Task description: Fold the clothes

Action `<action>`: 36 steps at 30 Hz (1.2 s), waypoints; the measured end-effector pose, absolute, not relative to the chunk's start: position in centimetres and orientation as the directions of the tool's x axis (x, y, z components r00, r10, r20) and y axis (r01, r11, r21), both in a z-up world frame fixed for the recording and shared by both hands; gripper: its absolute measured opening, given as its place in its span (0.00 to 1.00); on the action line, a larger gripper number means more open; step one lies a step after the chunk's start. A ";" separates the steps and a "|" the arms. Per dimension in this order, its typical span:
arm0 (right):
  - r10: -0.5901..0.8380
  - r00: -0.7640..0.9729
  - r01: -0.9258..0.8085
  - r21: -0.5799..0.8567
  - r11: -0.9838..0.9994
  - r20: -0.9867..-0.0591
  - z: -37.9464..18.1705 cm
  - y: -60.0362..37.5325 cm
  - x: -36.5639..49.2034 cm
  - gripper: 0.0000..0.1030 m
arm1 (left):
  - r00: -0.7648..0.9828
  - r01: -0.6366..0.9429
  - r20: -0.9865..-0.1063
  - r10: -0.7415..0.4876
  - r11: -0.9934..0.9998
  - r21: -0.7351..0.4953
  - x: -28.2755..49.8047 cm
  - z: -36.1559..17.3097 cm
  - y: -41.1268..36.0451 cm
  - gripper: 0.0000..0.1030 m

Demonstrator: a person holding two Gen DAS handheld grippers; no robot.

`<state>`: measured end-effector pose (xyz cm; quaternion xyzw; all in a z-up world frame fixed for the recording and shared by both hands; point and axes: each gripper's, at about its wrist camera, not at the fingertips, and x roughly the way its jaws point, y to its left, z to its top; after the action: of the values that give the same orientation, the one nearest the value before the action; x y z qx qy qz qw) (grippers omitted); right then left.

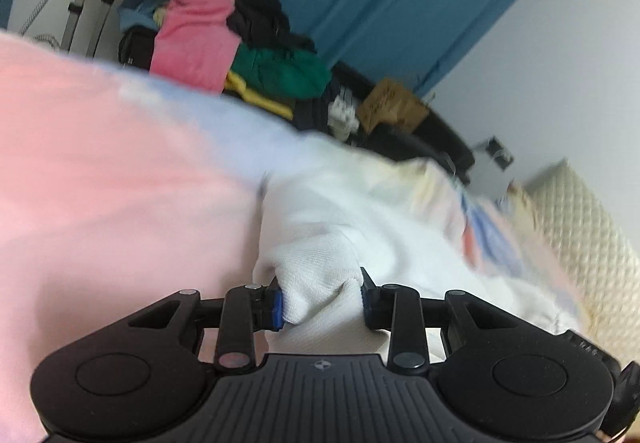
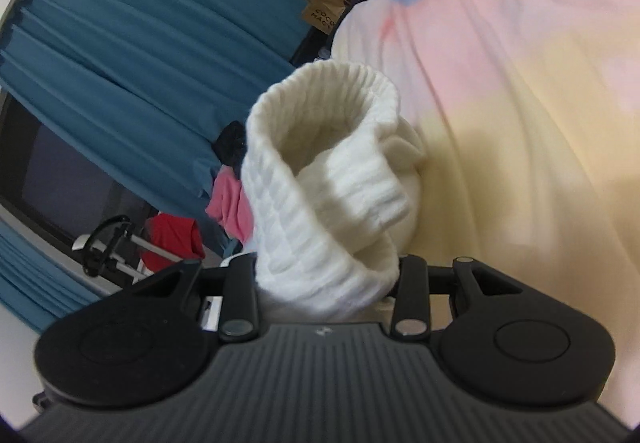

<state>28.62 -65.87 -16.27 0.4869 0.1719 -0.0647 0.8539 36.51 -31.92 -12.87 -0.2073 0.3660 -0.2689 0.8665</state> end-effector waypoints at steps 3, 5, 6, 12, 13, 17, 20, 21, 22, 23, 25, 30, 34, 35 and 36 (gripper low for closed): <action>0.034 0.927 0.305 0.802 0.514 -0.374 -18.8 -64.8 27.0 0.40 | 0.578 0.355 -0.542 -0.610 0.786 -0.507 34.9 -15.2 -31.0 0.36; 0.013 0.919 0.334 0.795 0.507 -0.394 -20.3 -64.3 26.1 0.44 | 0.587 0.378 -0.544 -0.600 0.797 -0.471 33.9 -15.7 -30.9 0.38; 0.012 0.910 0.353 0.791 0.500 -0.414 -20.7 -64.2 25.9 0.47 | 0.592 0.387 -0.543 -0.595 0.802 -0.455 33.4 -15.7 -31.0 0.40; -0.004 0.851 0.439 0.707 0.554 -0.525 -17.7 -64.3 25.1 0.56 | 0.612 0.411 -0.598 -0.517 0.855 -0.318 30.5 -11.3 -31.5 0.58; -0.025 0.839 0.457 0.679 0.575 -0.544 -16.7 -64.0 24.7 0.56 | 0.612 0.423 -0.595 -0.520 0.852 -0.309 30.0 -10.2 -31.3 0.61; -0.068 0.823 0.464 0.598 0.653 -0.564 -12.4 -62.8 22.8 0.57 | 0.643 0.455 -0.569 -0.513 0.853 -0.254 26.9 -5.2 -30.6 0.78; -0.081 0.828 0.440 0.552 0.708 -0.555 -9.0 -61.7 21.2 0.57 | 0.669 0.478 -0.535 -0.516 0.850 -0.222 23.9 -1.2 -29.9 0.80; -0.084 0.829 0.431 0.536 0.726 -0.552 -7.8 -61.4 20.7 0.57 | 0.675 0.488 -0.522 -0.521 0.846 -0.212 22.8 0.1 -29.7 0.83; -0.083 0.837 0.407 0.515 0.755 -0.540 -6.5 -61.0 20.5 0.57 | 0.682 0.501 -0.509 -0.524 0.843 -0.196 21.6 1.3 -29.5 0.84; -0.088 0.845 0.385 0.486 0.784 -0.528 -5.1 -60.3 20.1 0.57 | 0.691 0.512 -0.497 -0.526 0.841 -0.178 20.5 2.5 -29.3 0.86; -0.094 0.859 0.352 0.449 0.821 -0.503 -2.7 -59.5 19.2 0.57 | 0.715 0.517 -0.474 -0.514 0.845 -0.136 18.1 4.7 -28.9 0.89; -0.084 0.898 0.271 0.395 0.878 -0.431 2.7 -56.2 14.2 0.80 | 0.750 0.513 -0.420 -0.511 0.850 -0.119 12.6 9.3 -26.8 1.00; -0.072 0.920 0.219 0.352 0.910 -0.386 5.5 -54.0 11.5 0.80 | 0.772 0.512 -0.391 -0.501 0.855 -0.086 7.9 12.0 -25.2 1.00; -0.070 0.923 0.209 0.341 0.917 -0.379 5.9 -53.3 10.5 0.80 | 0.777 0.510 -0.385 -0.498 0.856 -0.078 6.8 12.5 -24.8 1.00; -0.064 0.926 0.196 0.330 0.924 -0.371 6.3 -52.5 9.3 0.80 | 0.782 0.505 -0.384 -0.492 0.860 -0.074 5.7 12.8 -24.4 1.00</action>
<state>9.26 -52.51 6.35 0.1836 0.1795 -0.0673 0.9641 5.73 -24.37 12.82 0.0164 0.1988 -0.2641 0.9437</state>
